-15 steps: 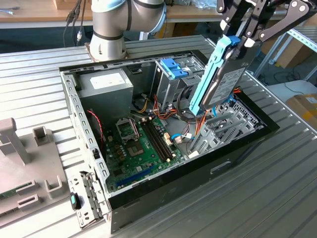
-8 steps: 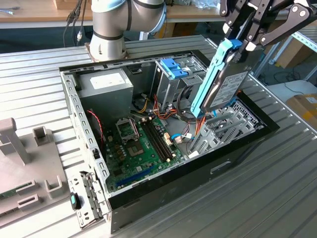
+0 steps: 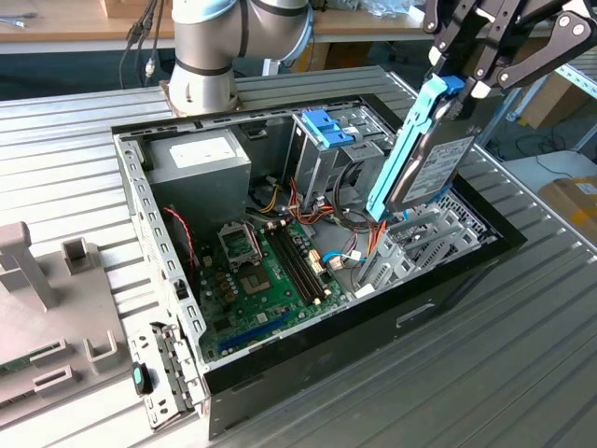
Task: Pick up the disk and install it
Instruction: 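Insert the disk into the insertion slot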
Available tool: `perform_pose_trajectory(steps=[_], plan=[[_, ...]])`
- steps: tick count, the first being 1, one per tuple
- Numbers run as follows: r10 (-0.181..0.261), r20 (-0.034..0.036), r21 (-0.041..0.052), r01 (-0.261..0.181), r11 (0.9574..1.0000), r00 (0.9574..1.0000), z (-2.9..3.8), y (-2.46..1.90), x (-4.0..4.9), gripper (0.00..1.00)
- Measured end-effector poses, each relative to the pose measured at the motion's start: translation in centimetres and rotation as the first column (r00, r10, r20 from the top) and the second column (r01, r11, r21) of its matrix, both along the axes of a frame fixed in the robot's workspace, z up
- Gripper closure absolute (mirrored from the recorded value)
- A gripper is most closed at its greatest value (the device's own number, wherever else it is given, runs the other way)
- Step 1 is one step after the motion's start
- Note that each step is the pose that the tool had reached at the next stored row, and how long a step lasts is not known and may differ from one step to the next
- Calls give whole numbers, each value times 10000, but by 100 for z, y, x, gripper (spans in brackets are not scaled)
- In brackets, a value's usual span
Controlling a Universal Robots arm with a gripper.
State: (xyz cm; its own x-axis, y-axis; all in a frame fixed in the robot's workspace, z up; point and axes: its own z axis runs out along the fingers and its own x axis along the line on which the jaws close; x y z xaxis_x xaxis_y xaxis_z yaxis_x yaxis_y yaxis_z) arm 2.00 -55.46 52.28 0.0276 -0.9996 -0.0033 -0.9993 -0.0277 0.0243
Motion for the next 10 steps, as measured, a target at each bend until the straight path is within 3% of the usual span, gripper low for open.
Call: perform_pose_trajectory(steps=[2, 7, 10], plan=[[-29, -1, -1, 29, 10000, 10000, -8, -7, 108, 64], [-69, -1, -1, 69, 10000, 10000, -26, -33, 212, 64], [-154, -1, 0, 154, 9999, 9999, -58, -95, 295, 64]])
